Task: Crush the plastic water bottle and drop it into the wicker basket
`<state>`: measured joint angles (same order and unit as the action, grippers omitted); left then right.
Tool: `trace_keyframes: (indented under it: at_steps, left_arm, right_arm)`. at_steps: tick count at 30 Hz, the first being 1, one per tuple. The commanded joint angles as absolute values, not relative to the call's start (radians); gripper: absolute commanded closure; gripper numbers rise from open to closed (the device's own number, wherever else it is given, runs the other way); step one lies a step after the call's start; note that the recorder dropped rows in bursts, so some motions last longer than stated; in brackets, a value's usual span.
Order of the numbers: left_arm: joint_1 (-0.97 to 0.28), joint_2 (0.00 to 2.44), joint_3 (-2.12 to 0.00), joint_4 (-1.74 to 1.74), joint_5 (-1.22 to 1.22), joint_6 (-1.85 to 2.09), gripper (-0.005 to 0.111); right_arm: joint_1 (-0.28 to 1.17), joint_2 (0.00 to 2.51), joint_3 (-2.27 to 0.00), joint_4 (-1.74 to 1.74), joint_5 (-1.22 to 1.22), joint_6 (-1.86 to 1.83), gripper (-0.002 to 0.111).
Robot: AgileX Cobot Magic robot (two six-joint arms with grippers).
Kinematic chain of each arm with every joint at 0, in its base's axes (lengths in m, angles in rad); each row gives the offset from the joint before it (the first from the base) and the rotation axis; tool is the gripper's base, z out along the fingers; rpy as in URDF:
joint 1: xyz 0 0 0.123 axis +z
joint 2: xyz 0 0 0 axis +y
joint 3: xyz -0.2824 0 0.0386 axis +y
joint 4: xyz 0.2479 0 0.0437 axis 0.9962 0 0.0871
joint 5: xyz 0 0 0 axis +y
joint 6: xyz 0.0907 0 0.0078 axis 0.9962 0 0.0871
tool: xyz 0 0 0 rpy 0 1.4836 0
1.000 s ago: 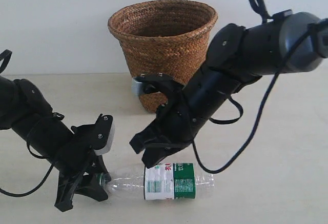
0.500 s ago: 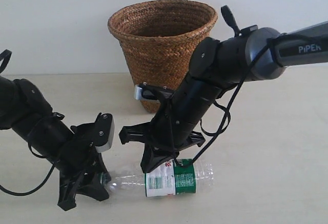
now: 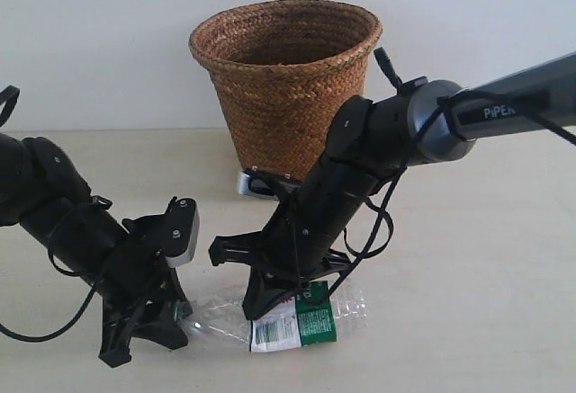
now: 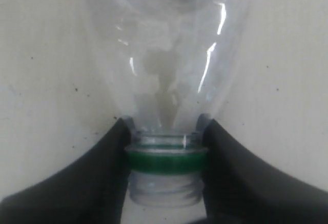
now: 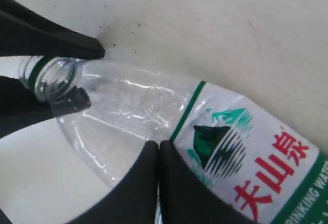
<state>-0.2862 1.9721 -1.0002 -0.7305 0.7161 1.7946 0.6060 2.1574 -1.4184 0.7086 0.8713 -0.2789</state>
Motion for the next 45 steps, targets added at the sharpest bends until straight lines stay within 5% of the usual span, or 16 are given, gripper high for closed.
trace_keyframes:
  at_steps: [1,22,45]
  left_arm:
    - [-0.292,1.979,-1.002,-0.751,0.727,1.784,0.102]
    - [-0.29,1.979,-1.002,-0.774,0.728,1.784,0.102]
    - [-0.29,1.979,-1.002,-0.774,0.73,1.778,0.102]
  right_arm:
    - [0.607,2.253,-1.431,0.616,0.852,-0.281,0.108]
    - [0.577,2.409,-1.646,0.488,1.108,-0.18,0.108]
    - [0.579,2.082,-1.674,0.486,1.221,-0.331,0.108]
